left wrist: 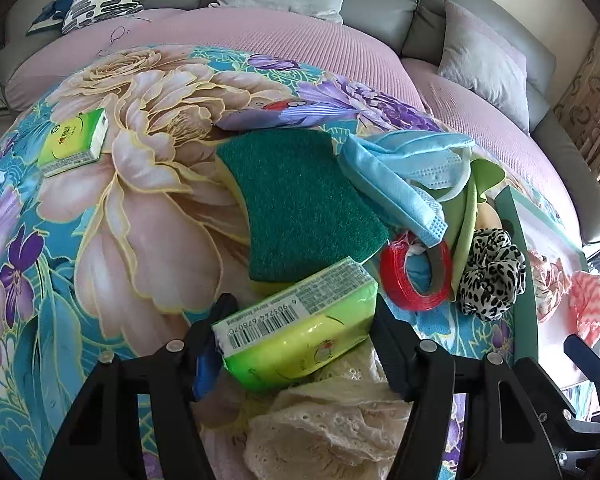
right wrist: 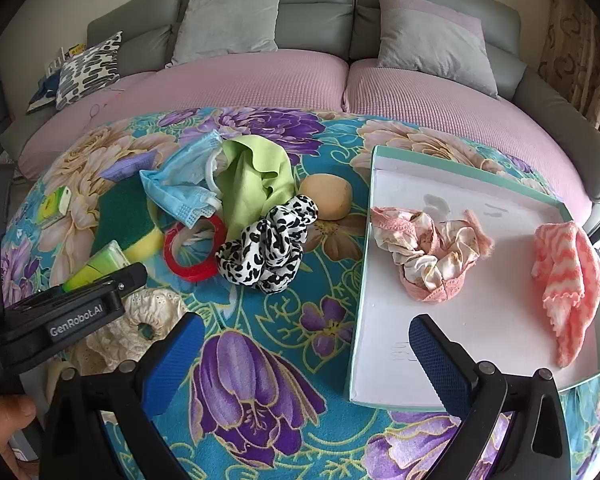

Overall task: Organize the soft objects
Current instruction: 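Grasp the green tissue pack with the left gripper, then grasp the cream lace cap with the right gripper while the left gripper holds the tissue pack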

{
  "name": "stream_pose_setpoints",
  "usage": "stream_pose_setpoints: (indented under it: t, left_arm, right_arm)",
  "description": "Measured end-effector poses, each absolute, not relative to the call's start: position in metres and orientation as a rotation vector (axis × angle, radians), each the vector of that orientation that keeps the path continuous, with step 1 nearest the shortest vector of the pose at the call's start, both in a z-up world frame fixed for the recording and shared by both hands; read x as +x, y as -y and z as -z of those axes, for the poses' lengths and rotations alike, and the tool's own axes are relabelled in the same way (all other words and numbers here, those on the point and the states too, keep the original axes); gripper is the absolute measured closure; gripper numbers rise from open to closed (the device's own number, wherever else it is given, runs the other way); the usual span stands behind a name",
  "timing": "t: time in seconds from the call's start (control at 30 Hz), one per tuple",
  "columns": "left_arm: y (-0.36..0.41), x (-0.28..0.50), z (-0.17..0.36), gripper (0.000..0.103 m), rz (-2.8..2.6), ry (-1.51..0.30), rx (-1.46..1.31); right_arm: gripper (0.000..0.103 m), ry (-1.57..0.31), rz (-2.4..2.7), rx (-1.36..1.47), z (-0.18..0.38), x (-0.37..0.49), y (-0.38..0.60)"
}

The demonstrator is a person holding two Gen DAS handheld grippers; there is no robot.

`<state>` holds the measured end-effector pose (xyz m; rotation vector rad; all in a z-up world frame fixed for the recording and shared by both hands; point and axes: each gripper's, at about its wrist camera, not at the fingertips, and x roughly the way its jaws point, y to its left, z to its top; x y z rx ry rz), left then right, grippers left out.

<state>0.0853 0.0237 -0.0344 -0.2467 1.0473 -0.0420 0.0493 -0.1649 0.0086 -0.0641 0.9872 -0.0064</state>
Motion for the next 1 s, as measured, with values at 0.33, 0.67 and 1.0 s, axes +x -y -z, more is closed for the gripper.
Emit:
stream_pose_setpoints:
  t: [0.33,0.67,1.0]
  left_arm:
    - [-0.031,0.079,0.025,0.036,0.033,-1.015,-0.260]
    - [-0.056,0.063,0.008,0.036,-0.039,-0.979,-0.259]
    - [-0.092,0.051,0.003,0.036,-0.140,-0.965,-0.286]
  right_arm:
    - [0.000,-0.989,-0.006,-0.073,-0.008,0.049,0.163]
    - [0.000,-0.987,-0.118,-0.079,-0.011,0.045,0.143]
    - [0.000,-1.035,-0.300,-0.171,0.002,0.036,0.098]
